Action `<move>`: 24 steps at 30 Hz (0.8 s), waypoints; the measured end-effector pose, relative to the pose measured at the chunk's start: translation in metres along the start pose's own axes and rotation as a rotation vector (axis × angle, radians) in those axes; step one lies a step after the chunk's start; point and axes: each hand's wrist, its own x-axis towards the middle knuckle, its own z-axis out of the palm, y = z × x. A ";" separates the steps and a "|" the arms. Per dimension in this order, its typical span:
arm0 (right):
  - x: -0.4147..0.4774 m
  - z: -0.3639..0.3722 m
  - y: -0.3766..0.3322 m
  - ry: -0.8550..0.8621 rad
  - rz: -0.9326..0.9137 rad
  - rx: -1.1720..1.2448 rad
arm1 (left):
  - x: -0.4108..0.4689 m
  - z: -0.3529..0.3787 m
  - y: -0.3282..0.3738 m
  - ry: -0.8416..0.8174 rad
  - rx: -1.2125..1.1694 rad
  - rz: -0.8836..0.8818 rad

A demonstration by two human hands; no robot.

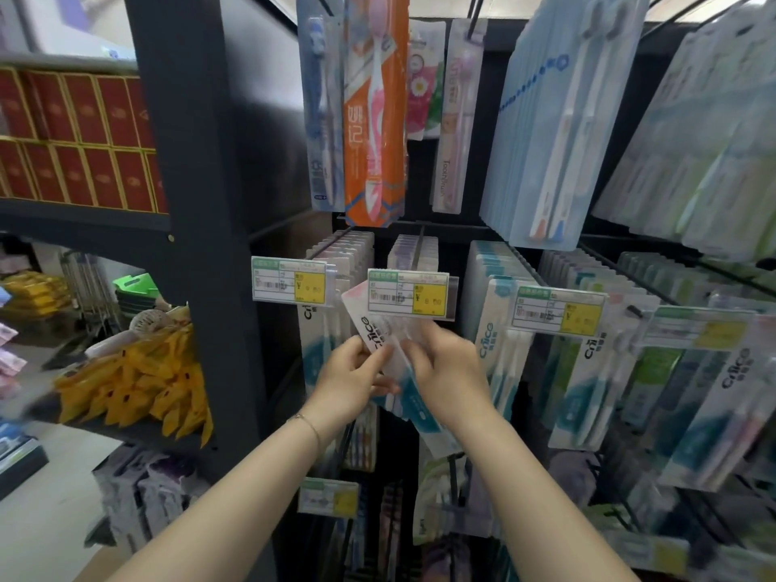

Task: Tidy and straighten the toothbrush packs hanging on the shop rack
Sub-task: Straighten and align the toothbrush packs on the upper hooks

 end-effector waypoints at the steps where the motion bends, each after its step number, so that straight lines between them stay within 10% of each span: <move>1: -0.005 0.003 0.000 -0.006 -0.043 0.036 | -0.004 -0.004 -0.002 0.006 -0.003 0.016; 10: 0.000 0.030 -0.030 -0.283 -0.105 -0.101 | -0.027 -0.048 -0.018 0.033 0.109 -0.052; 24: 0.027 0.040 -0.059 -0.140 0.170 0.181 | -0.012 -0.062 0.023 0.191 0.122 0.045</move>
